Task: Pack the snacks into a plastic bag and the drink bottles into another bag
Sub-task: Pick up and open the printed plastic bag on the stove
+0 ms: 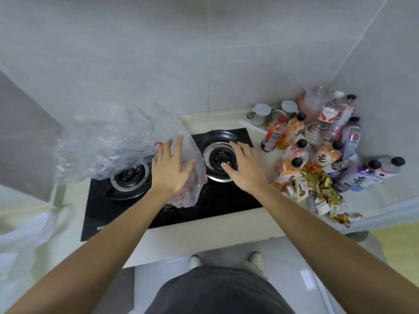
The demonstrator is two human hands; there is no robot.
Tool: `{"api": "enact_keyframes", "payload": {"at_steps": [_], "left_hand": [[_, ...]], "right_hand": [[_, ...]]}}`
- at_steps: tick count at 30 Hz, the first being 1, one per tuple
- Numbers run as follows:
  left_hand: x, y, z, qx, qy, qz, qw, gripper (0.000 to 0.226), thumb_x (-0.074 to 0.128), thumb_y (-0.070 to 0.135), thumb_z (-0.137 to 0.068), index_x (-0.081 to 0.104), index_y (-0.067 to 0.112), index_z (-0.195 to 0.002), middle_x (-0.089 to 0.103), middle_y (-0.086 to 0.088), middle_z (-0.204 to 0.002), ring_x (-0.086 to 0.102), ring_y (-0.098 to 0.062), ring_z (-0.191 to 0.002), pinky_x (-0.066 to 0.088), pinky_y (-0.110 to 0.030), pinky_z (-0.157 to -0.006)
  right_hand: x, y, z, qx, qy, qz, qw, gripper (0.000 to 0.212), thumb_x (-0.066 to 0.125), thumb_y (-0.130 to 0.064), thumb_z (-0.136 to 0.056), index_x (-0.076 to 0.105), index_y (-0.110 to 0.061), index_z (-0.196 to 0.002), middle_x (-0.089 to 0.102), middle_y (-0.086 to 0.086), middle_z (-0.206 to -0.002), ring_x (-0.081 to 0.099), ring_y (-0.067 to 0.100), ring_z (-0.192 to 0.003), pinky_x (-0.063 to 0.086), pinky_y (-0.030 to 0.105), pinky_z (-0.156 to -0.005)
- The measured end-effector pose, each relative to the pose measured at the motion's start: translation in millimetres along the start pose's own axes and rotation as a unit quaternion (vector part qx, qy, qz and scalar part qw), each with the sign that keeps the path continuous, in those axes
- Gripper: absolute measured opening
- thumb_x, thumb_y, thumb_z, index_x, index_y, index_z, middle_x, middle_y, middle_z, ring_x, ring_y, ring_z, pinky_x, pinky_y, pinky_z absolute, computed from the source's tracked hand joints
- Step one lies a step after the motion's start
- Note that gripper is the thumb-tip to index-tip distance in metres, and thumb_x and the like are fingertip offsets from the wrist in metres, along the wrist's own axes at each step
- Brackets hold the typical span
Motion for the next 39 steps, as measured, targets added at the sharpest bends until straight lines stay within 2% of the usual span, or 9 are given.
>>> {"api": "enact_keyframes", "payload": {"at_steps": [5, 9, 13, 17, 21, 28, 33, 37, 39], "left_hand": [[25.5, -40.9, -3.7, -0.121, -0.051, 0.020, 0.991, 0.082, 0.045, 0.066, -0.095, 0.010, 0.031, -0.160, 0.028, -0.019, -0.158, 0.030, -0.042, -0.144, 0.037, -0.063, -0.110], [41.6, -69.3, -3.3, -0.186, -0.108, 0.117, 0.970, 0.083, 0.053, 0.063, -0.094, 0.008, 0.038, -0.160, 0.028, -0.018, -0.158, 0.031, -0.043, -0.145, 0.035, -0.060, -0.113], [51.6, -81.4, -5.4, -0.165, -0.157, 0.192, 0.955, 0.085, 0.061, 0.050, -0.096, 0.010, 0.035, -0.162, 0.024, -0.013, -0.162, 0.035, -0.039, -0.145, 0.035, -0.054, -0.117], [57.4, -77.9, -7.0, -0.165, -0.161, 0.248, 0.941, 0.082, 0.065, 0.034, -0.096, 0.016, 0.030, -0.162, 0.047, -0.008, -0.151, 0.044, -0.030, -0.140, 0.041, -0.049, -0.113], [62.9, -67.4, -11.3, -0.156, -0.169, 0.257, 0.939, 0.083, 0.067, 0.028, -0.096, 0.015, 0.030, -0.162, 0.048, -0.012, -0.150, 0.050, -0.031, -0.134, 0.043, -0.048, -0.111], [64.9, -34.2, -10.0, -0.126, -0.119, 0.217, 0.961, 0.069, 0.071, 0.022, -0.093, 0.036, 0.024, -0.152, 0.051, -0.002, -0.144, 0.058, -0.021, -0.119, 0.051, -0.044, -0.104], [71.0, 2.2, 5.7, -0.089, -0.112, 0.207, 0.968, 0.062, 0.069, 0.025, -0.094, 0.040, 0.025, -0.148, 0.054, -0.001, -0.136, 0.060, -0.020, -0.112, 0.055, -0.042, -0.097], [90.0, 27.6, 26.5, -0.090, -0.136, 0.220, 0.962, 0.065, 0.071, 0.026, -0.093, 0.037, 0.036, -0.147, 0.058, 0.004, -0.131, 0.064, -0.019, -0.105, 0.057, -0.044, -0.090], [99.0, 37.4, 35.2, -0.091, -0.149, 0.208, 0.963, 0.066, 0.069, 0.028, -0.094, 0.035, 0.035, -0.149, 0.058, 0.004, -0.135, 0.064, -0.023, -0.108, 0.056, -0.045, -0.091]], "right_hand": [[50.3, -23.2, -32.5, -0.015, -0.098, -0.034, 0.995, 0.073, 0.061, -0.050, -0.097, 0.032, -0.023, -0.158, 0.034, 0.004, -0.159, 0.029, 0.030, -0.146, 0.037, 0.050, -0.117], [83.7, -34.4, -53.5, 0.009, -0.173, -0.099, 0.980, 0.073, 0.060, -0.042, -0.099, 0.025, -0.029, -0.162, 0.029, 0.005, -0.163, 0.024, 0.032, -0.151, 0.032, 0.051, -0.119], [111.1, -39.7, -73.7, 0.050, -0.192, -0.166, 0.966, 0.072, 0.067, -0.038, -0.094, 0.033, -0.036, -0.157, 0.041, 0.006, -0.155, 0.035, 0.032, -0.146, 0.038, 0.051, -0.117], [124.6, -46.8, -83.5, 0.054, -0.196, -0.227, 0.953, 0.070, 0.070, -0.031, -0.094, 0.035, -0.031, -0.154, 0.054, 0.002, -0.146, 0.053, 0.026, -0.135, 0.048, 0.050, -0.110], [129.7, -39.1, -89.3, 0.081, -0.181, -0.219, 0.955, 0.067, 0.063, -0.026, -0.097, 0.033, -0.029, -0.157, 0.065, 0.002, -0.128, 0.064, 0.025, -0.117, 0.056, 0.047, -0.098], [108.5, -9.6, -79.6, 0.059, -0.124, -0.160, 0.978, 0.039, 0.063, -0.019, -0.099, 0.058, -0.022, -0.137, 0.069, 0.000, -0.112, 0.067, 0.020, -0.096, 0.059, 0.041, -0.085], [92.4, 28.5, -52.3, 0.060, -0.131, -0.166, 0.975, 0.022, 0.064, -0.018, -0.097, 0.060, -0.022, -0.118, 0.069, -0.002, -0.085, 0.069, 0.016, -0.082, 0.062, 0.043, -0.078], [76.6, 69.3, -22.2, 0.063, -0.139, -0.151, 0.977, 0.013, 0.064, -0.012, -0.095, 0.057, -0.015, -0.106, 0.061, 0.001, -0.077, 0.062, 0.017, -0.070, 0.055, 0.034, -0.063], [72.2, 91.5, -10.5, 0.071, -0.144, -0.132, 0.978, 0.016, 0.064, -0.015, -0.095, 0.057, -0.017, -0.109, 0.061, 0.004, -0.081, 0.063, 0.022, -0.073, 0.057, 0.041, -0.066]]}}
Point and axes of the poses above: each hand's wrist, its own z-axis away from the middle knuckle, its own x-axis out of the palm, y = z × x, the point moved 4 cm from there along -z, towards the middle knuckle
